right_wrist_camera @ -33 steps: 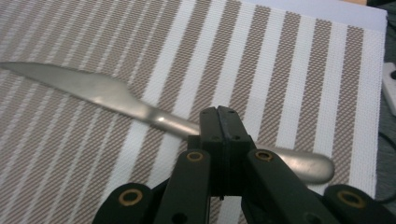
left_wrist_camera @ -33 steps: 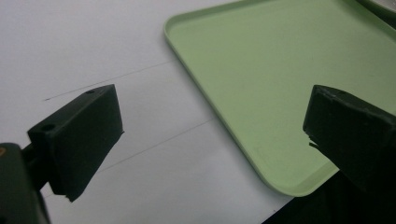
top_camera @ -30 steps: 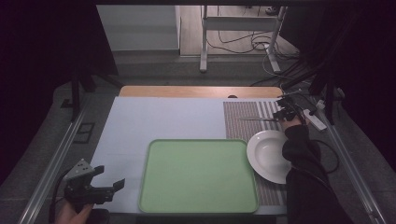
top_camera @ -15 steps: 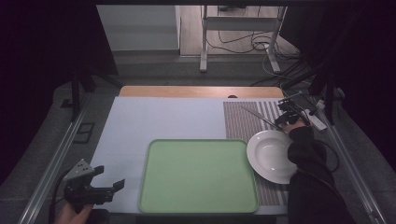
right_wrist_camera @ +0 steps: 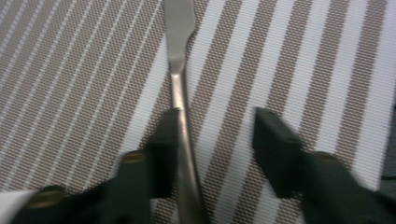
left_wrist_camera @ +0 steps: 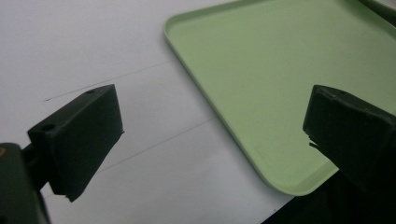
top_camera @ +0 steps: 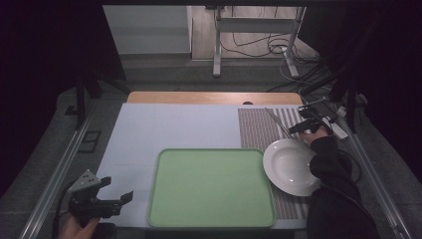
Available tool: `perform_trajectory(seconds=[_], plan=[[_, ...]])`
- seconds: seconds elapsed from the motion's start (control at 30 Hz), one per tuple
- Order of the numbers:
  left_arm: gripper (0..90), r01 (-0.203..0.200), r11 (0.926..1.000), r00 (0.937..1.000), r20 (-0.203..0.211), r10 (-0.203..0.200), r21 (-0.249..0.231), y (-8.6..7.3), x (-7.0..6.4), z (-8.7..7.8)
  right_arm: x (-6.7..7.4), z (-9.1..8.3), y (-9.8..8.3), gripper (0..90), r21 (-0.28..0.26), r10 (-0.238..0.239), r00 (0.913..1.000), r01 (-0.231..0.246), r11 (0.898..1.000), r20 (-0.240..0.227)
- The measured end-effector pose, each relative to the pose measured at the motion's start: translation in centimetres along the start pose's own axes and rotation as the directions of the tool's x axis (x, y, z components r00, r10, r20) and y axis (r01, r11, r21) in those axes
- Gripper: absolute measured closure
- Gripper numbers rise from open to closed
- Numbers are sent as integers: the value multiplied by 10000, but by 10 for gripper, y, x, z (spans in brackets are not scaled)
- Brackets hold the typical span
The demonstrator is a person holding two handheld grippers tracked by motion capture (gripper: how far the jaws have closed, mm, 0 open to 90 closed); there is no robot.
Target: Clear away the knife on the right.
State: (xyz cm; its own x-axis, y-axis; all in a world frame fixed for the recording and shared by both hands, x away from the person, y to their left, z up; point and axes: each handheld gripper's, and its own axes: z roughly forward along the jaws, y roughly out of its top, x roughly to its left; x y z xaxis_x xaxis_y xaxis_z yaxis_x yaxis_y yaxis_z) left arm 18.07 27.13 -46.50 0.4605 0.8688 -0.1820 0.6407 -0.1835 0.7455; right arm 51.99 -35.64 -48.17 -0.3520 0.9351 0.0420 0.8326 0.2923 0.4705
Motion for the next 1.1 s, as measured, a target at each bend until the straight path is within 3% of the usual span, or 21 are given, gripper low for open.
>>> perform_trajectory(seconds=[0.03, 0.07, 0.1, 0.23, 0.37, 0.57, 0.67, 0.77, 0.93, 1.1], plan=[[44, 7, 10000, 10000, 1, -7, -3, 0, 0, 0, 1, 1, 1, 386, -6, 6, 9999, -6, 10000, -116], [44, 8, 10000, 10000, 2, -8, -3, 0, 0, 0, 3, 3, 3, 248, -16, -102, 9999, 102, 9999, -100], [44, 6, 10000, 10000, 1, -6, 1, 0, 0, 0, 3, 3, 3, 248, -16, -102, 9999, 102, 9999, -100], [44, 3, 10000, 10000, 2, -3, 6, 0, 0, 0, 10, 9, 7, 4, 174, -247, 9996, 249, 9995, -95], [44, 20, 10000, 10000, 10, -20, -9, 0, 0, 0, 16, 12, 12, 0, 267, -594, 9982, 595, 9979, -45], [44, 6, 10000, 10000, 12, -6, -10, 0, 0, 0, 19, 25, 12, 9, 504, -727, 9971, 714, 9962, 236], [44, 5, 10000, 10000, 20, -5, -14, 0, 0, 0, 15, 28, 11, 100, 541, -793, 9961, 772, 9955, 388], [44, 26, 10000, 10000, 26, -26, -19, 0, 0, 0, 11, 26, 10, 280, 566, -975, 9945, 952, 9939, 395], [44, 37, 10000, 10000, 24, -37, -17, 0, 0, 0, 10, 23, 11, 505, 390, -1309, 9911, 1299, 9908, 226], [44, 34, 10000, 10000, 22, -34, -15, 0, 0, 0, 14, 19, 12, 791, 871, -1443, 9895, 1439, 9858, -22]])
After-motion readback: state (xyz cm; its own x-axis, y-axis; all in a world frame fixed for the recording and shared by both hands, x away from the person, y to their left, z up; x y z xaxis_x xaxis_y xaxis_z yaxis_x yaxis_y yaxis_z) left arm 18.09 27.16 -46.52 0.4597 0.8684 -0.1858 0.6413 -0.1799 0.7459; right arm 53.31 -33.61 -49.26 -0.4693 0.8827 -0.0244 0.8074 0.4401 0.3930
